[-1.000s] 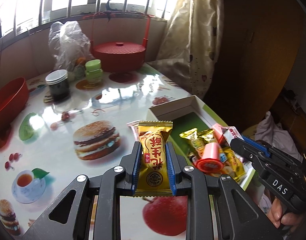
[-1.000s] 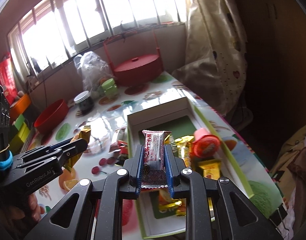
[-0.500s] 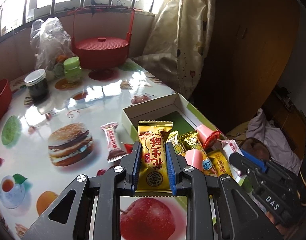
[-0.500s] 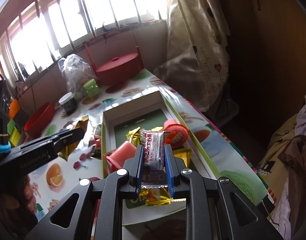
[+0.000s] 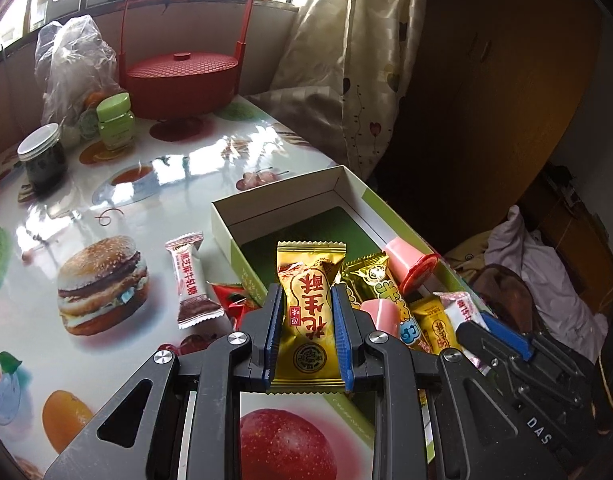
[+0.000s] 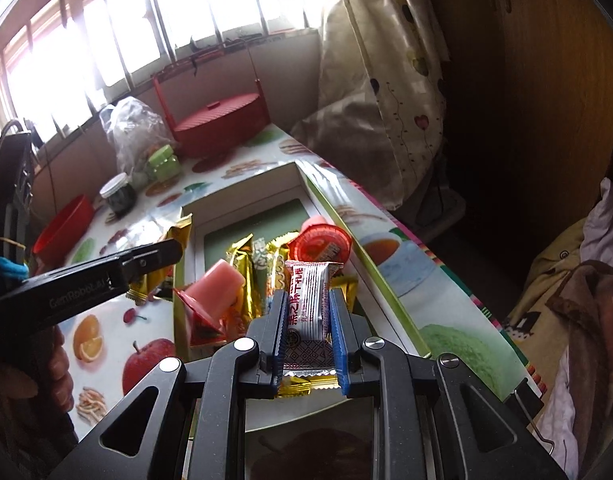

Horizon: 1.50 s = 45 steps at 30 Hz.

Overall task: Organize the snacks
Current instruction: 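Carry the yellow packet and the wrapped bar over the green box, then lower both snacks into the green box and open both tools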

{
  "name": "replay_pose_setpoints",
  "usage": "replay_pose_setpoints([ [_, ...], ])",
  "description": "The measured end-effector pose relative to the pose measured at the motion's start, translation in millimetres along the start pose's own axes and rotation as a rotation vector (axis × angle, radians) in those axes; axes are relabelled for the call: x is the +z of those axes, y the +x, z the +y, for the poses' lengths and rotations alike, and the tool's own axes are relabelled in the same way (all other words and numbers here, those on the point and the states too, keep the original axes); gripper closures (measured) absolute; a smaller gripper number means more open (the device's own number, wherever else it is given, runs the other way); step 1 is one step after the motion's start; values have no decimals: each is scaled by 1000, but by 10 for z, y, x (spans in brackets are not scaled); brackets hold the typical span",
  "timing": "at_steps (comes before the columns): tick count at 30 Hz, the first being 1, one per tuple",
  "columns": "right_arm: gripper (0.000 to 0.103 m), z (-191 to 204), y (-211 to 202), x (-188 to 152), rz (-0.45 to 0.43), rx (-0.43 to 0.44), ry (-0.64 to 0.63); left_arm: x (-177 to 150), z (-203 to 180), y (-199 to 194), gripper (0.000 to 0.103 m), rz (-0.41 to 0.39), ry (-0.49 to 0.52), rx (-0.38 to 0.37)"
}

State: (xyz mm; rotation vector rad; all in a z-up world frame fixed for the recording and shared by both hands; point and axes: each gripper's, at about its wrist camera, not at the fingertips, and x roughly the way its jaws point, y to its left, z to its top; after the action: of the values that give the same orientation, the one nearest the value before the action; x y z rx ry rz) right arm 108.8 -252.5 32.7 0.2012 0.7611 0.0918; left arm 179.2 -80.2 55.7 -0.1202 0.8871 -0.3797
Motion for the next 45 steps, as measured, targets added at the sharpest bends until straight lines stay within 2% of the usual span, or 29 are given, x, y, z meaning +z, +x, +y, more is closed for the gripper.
replay_pose_setpoints([
  [8, 84, -27, 74, -48, 21, -10, -2, -6, -42, 115, 78, 25, 8, -8],
  [28, 84, -70, 141, -68, 41, -15, 9, 2, -53, 172, 75, 31, 11, -4],
  [37, 77, -76, 147, -61, 41, -27, 13, -12, -60, 133, 72, 22, 9, -7],
  [41, 74, -72, 144, -49, 36, -25, 11, -17, -72, 86, 56, 12, 16, 8],
  [45, 71, -48, 122, -46, 26, -26, 9, -15, -77, 31, 56, -3, 18, 10],
])
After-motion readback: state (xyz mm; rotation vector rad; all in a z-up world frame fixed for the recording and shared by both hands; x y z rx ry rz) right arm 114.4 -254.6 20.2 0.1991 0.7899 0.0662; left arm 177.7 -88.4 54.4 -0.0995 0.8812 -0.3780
